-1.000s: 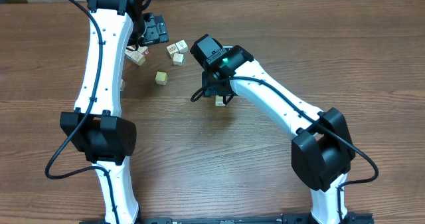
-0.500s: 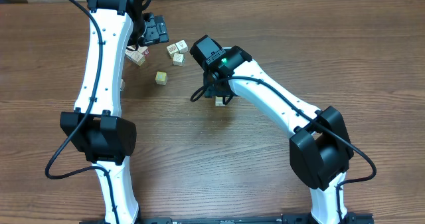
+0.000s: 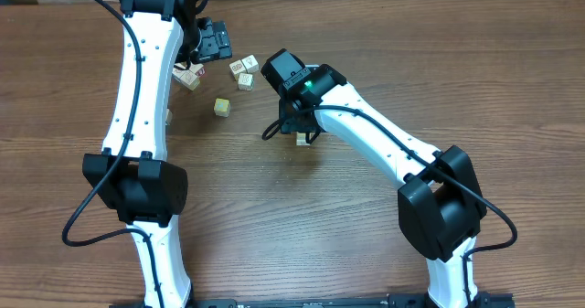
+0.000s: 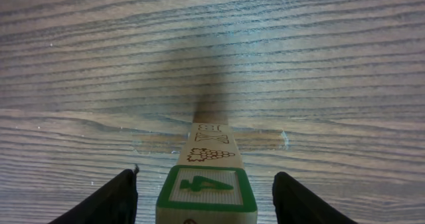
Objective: Form a tower
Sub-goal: 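Open the right gripper to release the block on the tower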
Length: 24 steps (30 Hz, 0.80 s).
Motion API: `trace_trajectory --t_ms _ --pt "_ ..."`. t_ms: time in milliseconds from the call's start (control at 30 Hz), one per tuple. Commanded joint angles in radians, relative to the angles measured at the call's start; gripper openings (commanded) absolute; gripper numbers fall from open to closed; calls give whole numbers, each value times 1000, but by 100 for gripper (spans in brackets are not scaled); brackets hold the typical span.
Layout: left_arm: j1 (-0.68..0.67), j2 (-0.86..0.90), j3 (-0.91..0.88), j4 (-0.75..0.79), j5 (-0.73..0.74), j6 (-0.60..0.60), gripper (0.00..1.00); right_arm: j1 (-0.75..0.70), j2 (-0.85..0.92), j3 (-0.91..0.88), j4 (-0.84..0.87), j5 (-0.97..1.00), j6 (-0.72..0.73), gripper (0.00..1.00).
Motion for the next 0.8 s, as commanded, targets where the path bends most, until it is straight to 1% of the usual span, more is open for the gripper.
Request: trace_trajectory --t_ms 0,67,267,767 --pt "-4 -14 16 2 5 -14 99 -6 2 -6 5 17 3 64" --pt "-4 -14 16 2 5 -14 99 -6 2 -6 9 17 3 70" --pt "-4 -14 16 2 5 -14 99 -6 2 -6 24 17 2 100" --pt "-4 -14 16 2 5 -14 100 -6 2 -6 25 17 2 100"
